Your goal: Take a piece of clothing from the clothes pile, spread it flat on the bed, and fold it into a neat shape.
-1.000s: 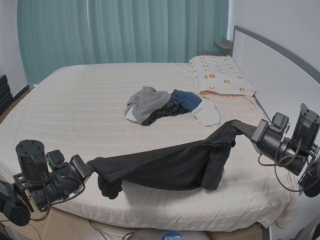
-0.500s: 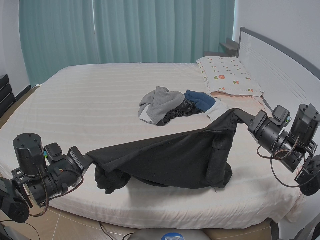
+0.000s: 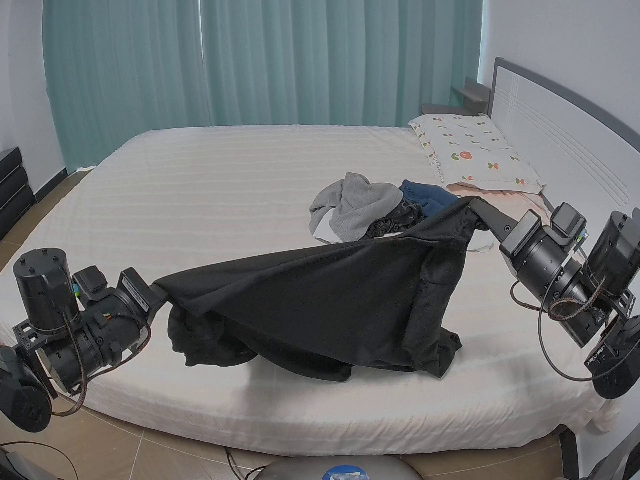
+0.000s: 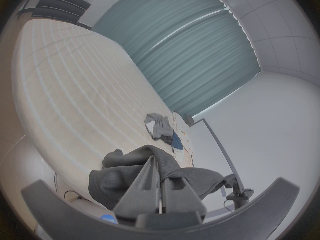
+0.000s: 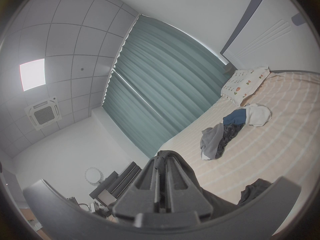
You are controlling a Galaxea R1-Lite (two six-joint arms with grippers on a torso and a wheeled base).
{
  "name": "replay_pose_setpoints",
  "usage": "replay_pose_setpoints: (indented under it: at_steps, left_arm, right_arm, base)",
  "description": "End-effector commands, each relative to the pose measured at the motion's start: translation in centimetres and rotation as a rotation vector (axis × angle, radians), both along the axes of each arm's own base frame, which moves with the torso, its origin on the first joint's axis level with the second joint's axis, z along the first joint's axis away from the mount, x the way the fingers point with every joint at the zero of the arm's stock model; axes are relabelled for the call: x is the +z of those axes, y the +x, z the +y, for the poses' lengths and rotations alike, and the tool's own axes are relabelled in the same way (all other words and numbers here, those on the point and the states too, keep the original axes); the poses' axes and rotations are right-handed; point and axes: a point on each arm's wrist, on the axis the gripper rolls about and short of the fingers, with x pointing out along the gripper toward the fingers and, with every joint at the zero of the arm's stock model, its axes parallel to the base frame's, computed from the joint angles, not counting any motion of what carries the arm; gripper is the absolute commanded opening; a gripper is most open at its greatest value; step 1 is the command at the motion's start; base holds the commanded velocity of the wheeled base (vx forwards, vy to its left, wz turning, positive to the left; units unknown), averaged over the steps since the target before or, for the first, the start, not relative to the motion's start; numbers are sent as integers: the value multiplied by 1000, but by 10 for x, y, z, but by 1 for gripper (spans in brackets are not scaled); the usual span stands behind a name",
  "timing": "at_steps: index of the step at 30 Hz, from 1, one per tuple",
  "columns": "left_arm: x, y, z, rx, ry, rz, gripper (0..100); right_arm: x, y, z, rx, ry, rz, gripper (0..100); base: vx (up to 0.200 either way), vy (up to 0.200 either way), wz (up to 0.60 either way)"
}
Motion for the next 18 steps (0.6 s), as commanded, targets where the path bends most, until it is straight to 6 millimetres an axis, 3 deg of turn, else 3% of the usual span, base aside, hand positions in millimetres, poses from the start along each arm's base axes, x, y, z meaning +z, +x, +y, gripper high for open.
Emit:
replay_pose_setpoints:
  at_steps: [1,18]
  left_arm:
    - [6,3,5,28,-11,-31,0]
    - [12,4,11,56,-25,-80,0]
  right_arm:
    - [-2,0,1,9,-4,7,0]
    - [4,-7,4,29,11,-14,0]
  base:
    - [0,200,0]
    - [0,200,0]
